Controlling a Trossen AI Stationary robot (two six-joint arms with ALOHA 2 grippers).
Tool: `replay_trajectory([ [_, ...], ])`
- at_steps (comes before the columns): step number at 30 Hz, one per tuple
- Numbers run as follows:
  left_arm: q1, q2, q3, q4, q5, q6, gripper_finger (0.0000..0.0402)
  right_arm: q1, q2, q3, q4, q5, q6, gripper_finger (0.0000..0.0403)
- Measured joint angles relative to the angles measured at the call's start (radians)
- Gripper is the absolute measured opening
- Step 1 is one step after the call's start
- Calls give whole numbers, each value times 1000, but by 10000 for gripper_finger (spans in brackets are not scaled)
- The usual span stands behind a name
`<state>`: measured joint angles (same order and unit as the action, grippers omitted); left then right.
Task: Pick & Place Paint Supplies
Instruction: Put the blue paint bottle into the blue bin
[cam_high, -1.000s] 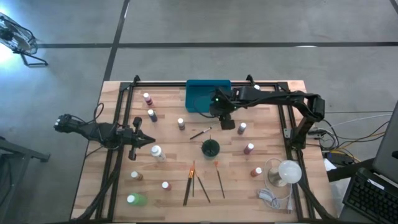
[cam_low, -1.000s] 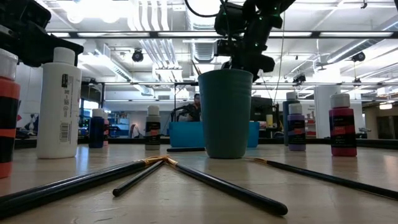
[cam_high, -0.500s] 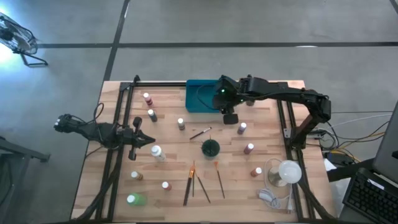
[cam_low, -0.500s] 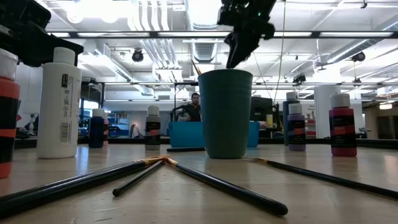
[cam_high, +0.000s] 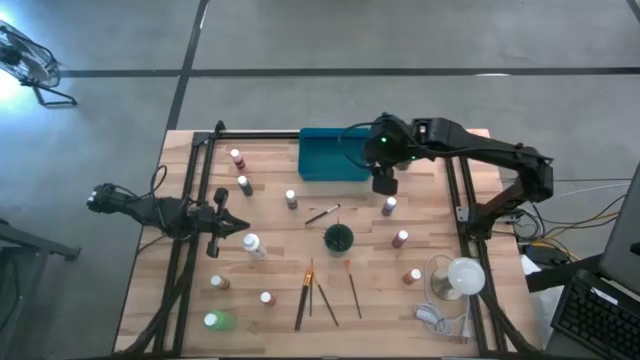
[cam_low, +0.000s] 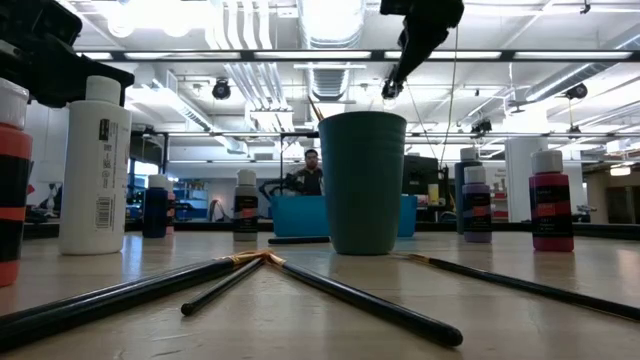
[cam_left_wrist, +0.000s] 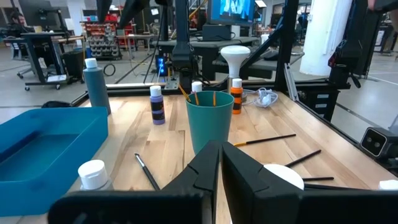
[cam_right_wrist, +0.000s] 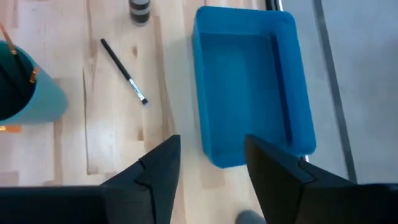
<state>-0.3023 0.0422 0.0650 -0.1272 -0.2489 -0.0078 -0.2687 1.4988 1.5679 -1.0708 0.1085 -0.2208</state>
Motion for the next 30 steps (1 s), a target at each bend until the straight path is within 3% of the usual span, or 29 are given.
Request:
replay_trajectory([
  [11,0,0,0,0,0,0,26,0,-87,-57,-74,0,179,182],
  [18,0,0,0,0,0,0,26,0,-148,-183,-138,-1,354,172],
  [24,0,0,0,0,0,0,26,-7,-188,-266,-136,2,397,184],
  [30,0,0,0,0,0,0,26,-185,-199,-247,-139,-3,447,209],
])
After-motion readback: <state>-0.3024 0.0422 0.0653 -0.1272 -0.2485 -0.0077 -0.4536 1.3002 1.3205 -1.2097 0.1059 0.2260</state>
